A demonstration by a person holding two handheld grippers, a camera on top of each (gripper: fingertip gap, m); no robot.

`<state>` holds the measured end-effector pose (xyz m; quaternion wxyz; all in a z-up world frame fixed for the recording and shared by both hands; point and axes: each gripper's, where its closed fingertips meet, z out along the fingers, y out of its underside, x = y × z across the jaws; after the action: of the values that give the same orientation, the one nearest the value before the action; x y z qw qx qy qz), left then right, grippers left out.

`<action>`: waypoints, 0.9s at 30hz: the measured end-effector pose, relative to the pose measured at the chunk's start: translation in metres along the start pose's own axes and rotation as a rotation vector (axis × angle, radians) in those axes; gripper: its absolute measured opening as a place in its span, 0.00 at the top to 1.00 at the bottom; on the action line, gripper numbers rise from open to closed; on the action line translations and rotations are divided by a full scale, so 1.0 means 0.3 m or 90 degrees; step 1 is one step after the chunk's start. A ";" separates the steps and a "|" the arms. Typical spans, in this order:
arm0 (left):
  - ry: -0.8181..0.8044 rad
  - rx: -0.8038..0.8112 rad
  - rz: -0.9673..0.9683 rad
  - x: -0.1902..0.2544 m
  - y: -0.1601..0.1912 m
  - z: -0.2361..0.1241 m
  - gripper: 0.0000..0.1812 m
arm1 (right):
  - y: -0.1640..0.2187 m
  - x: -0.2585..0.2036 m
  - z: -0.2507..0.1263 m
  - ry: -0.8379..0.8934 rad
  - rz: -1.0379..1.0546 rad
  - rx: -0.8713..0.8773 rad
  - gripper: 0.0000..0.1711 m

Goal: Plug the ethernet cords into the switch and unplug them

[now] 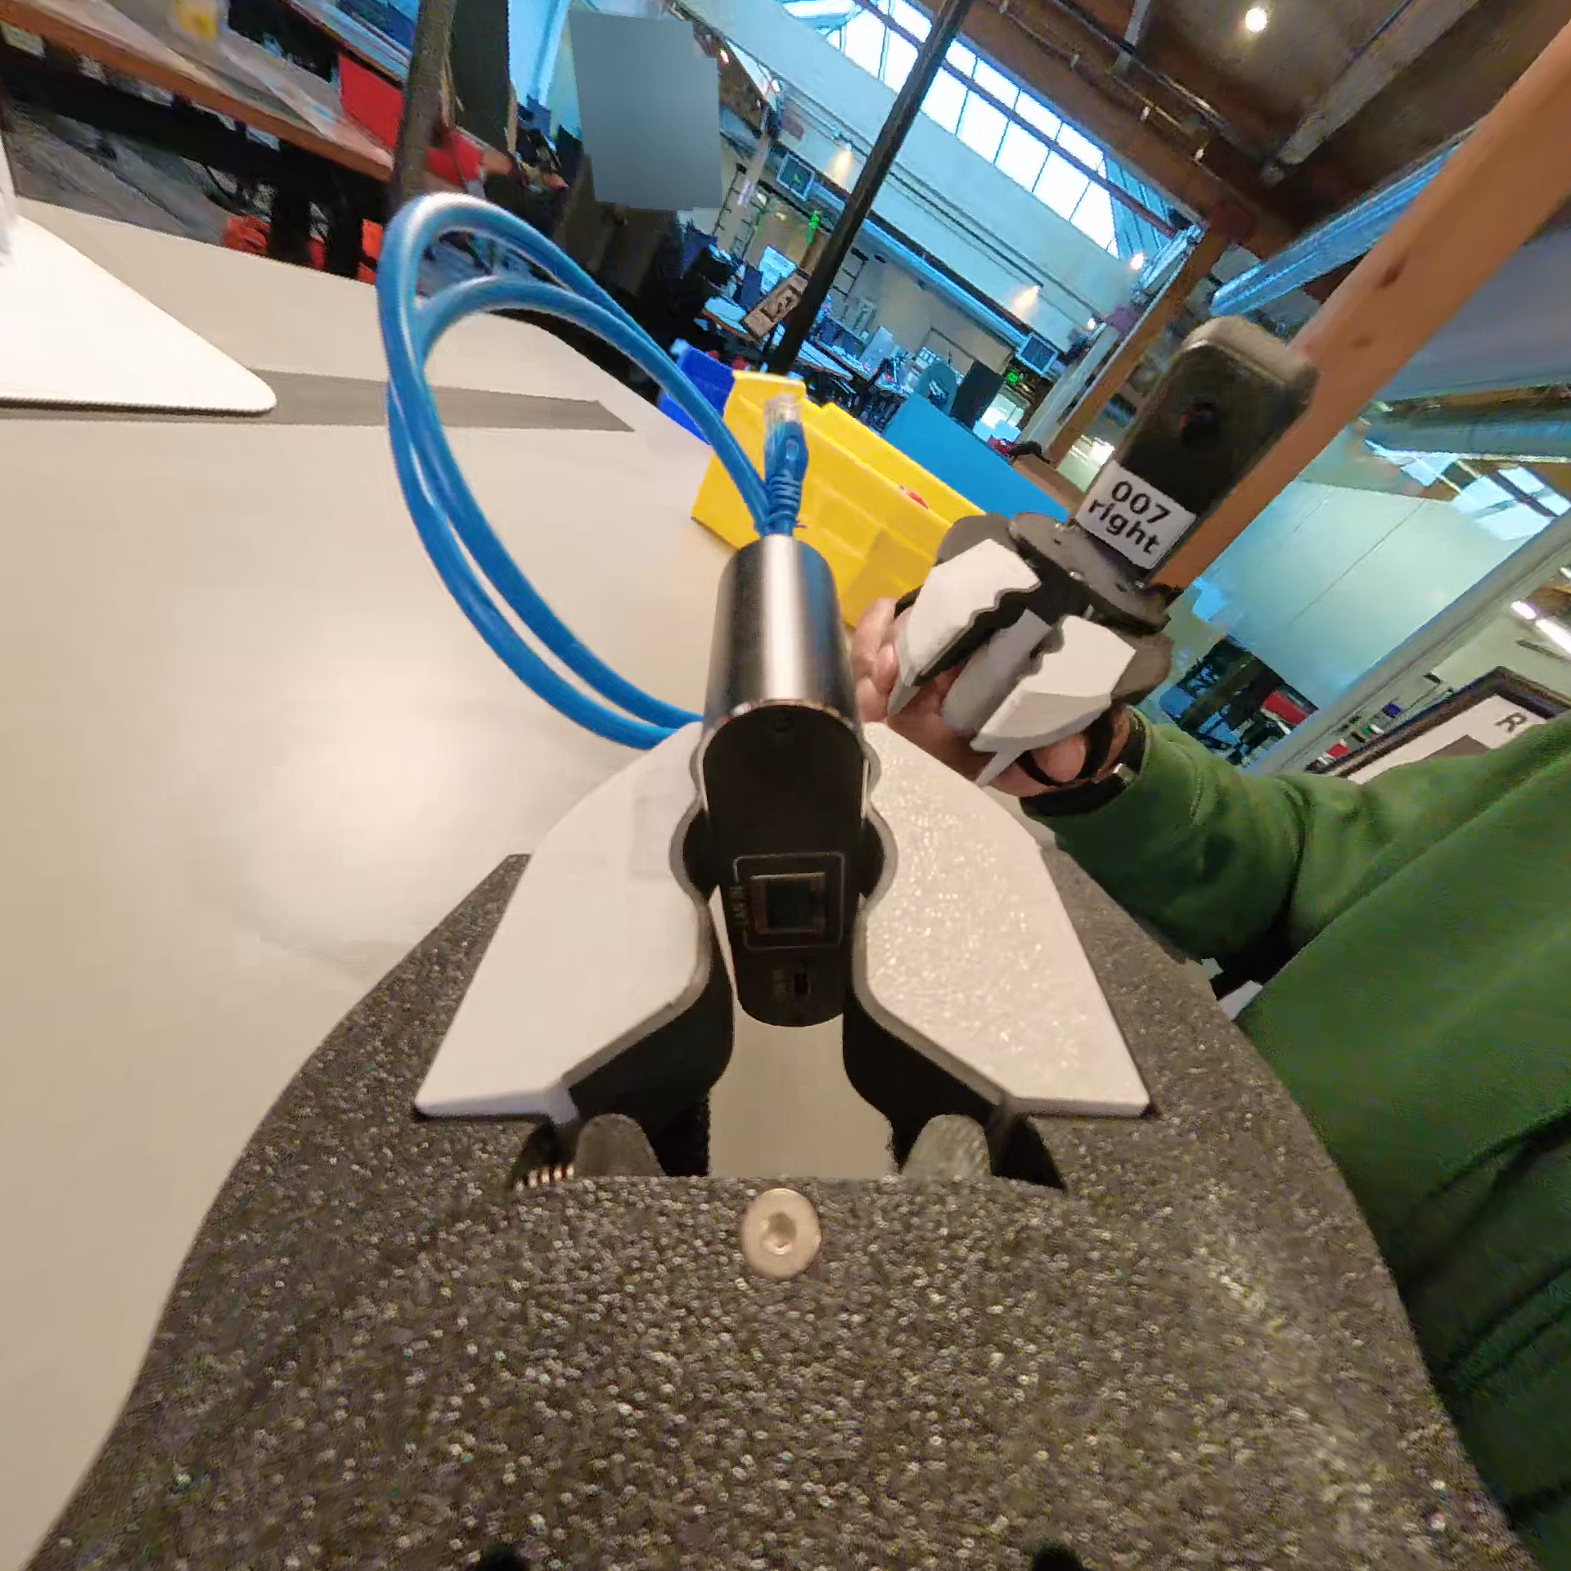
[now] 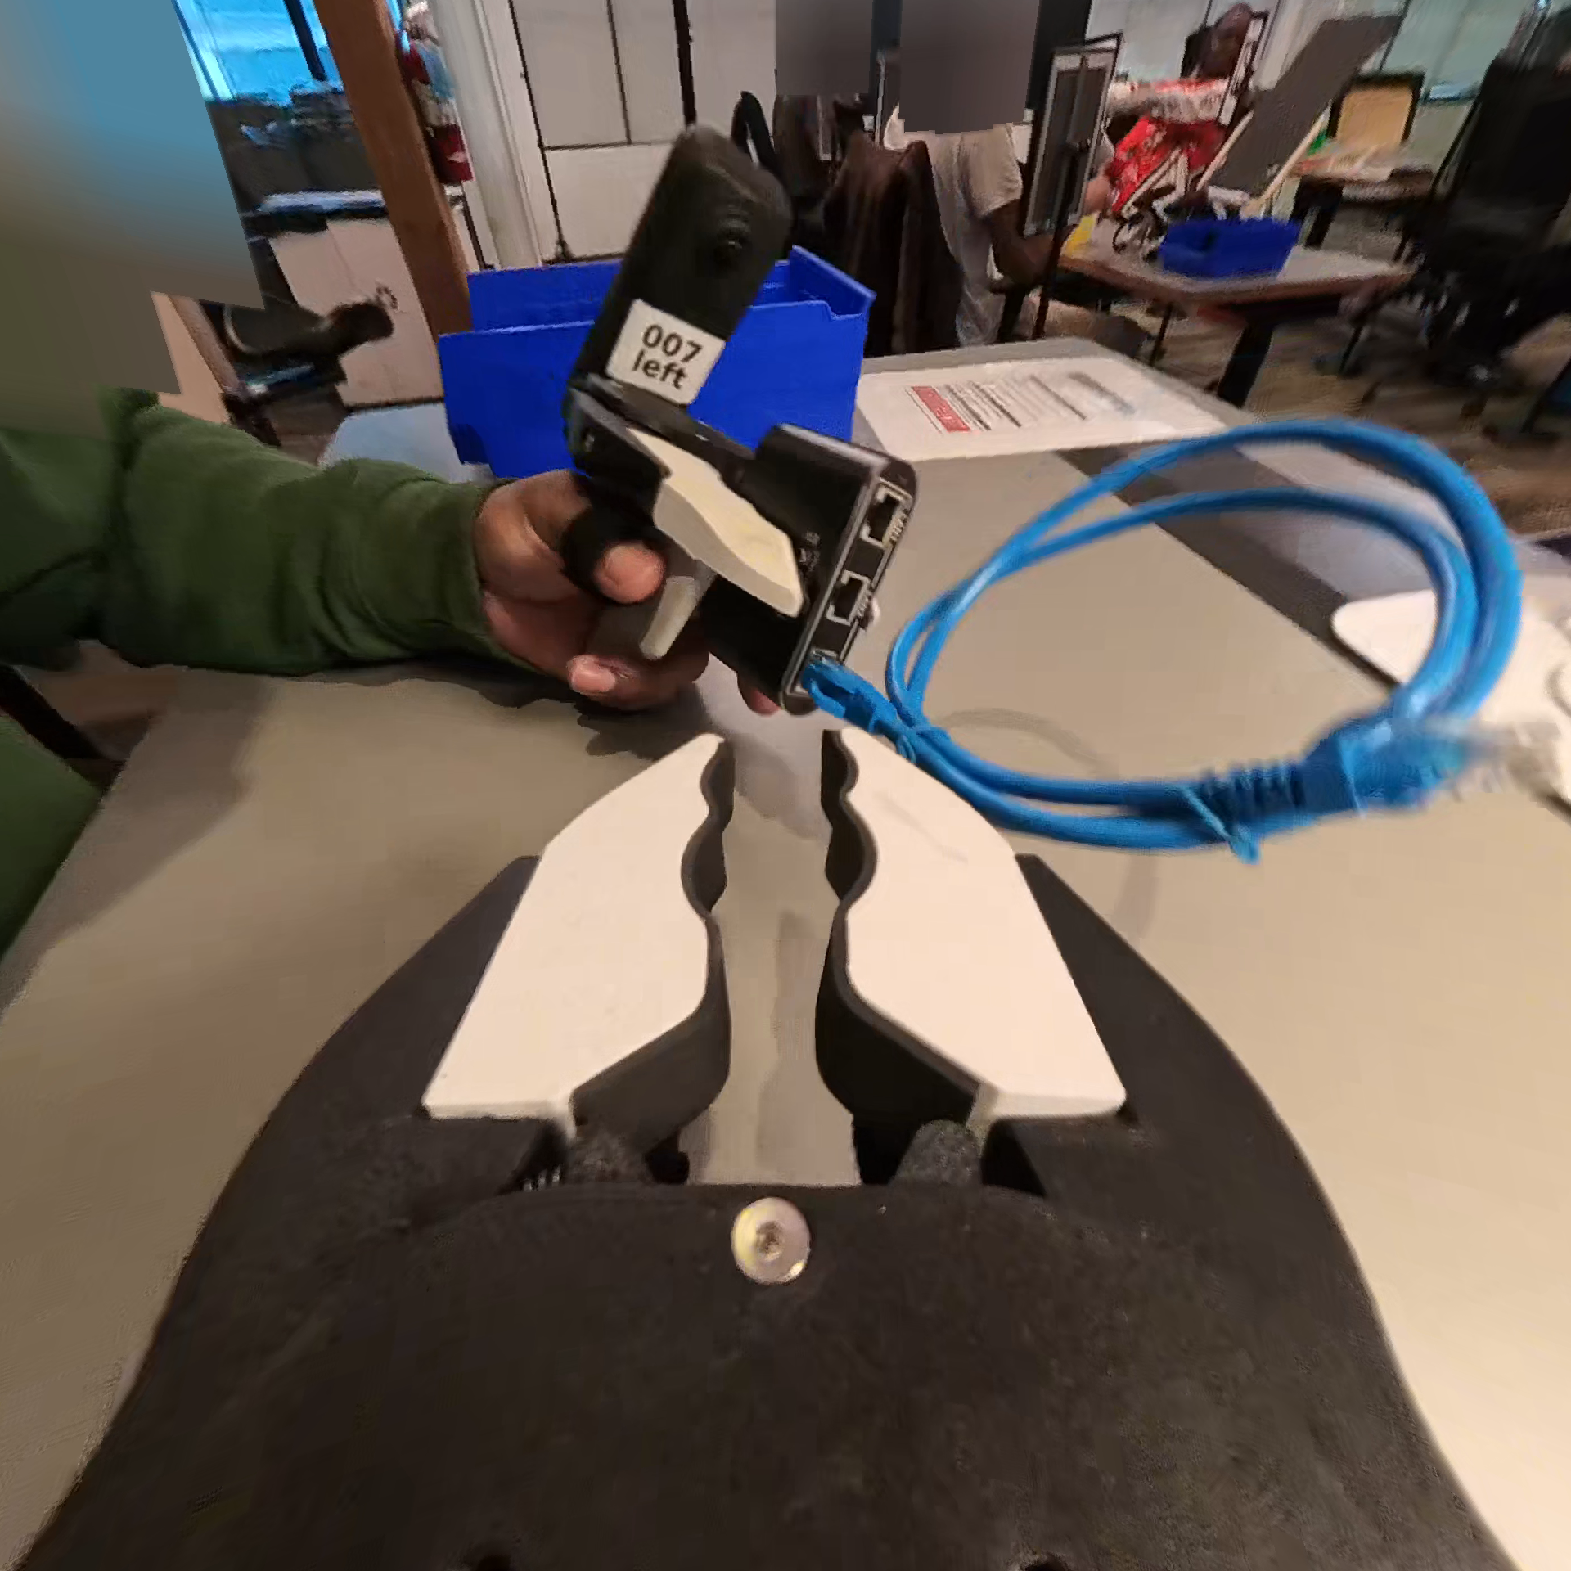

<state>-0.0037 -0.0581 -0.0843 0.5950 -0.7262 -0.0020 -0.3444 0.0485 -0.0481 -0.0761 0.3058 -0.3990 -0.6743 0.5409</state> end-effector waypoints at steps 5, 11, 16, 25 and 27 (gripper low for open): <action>0.022 -0.065 0.061 0.051 0.048 0.032 0.85 | -0.020 -0.052 0.030 0.036 -0.159 -0.002 0.86; 0.032 -0.107 0.269 0.108 0.083 0.046 0.84 | 0.039 -0.065 0.051 0.043 -0.233 -0.100 0.86; 0.073 -0.132 0.379 0.160 0.127 0.056 0.84 | 0.082 -0.076 0.059 0.047 -0.295 -0.156 0.86; 0.126 -0.125 0.388 0.193 0.131 0.047 0.84 | 0.106 -0.106 0.061 0.007 -0.298 -0.173 0.89; 0.131 -0.126 0.398 0.198 0.135 0.048 0.85 | 0.121 -0.105 0.065 0.007 -0.298 -0.189 0.89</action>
<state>0.0654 -0.0816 -0.0903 0.5955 -0.7075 0.3139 -0.2151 0.0553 -0.0815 -0.1154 0.3643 -0.2754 -0.8184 0.3488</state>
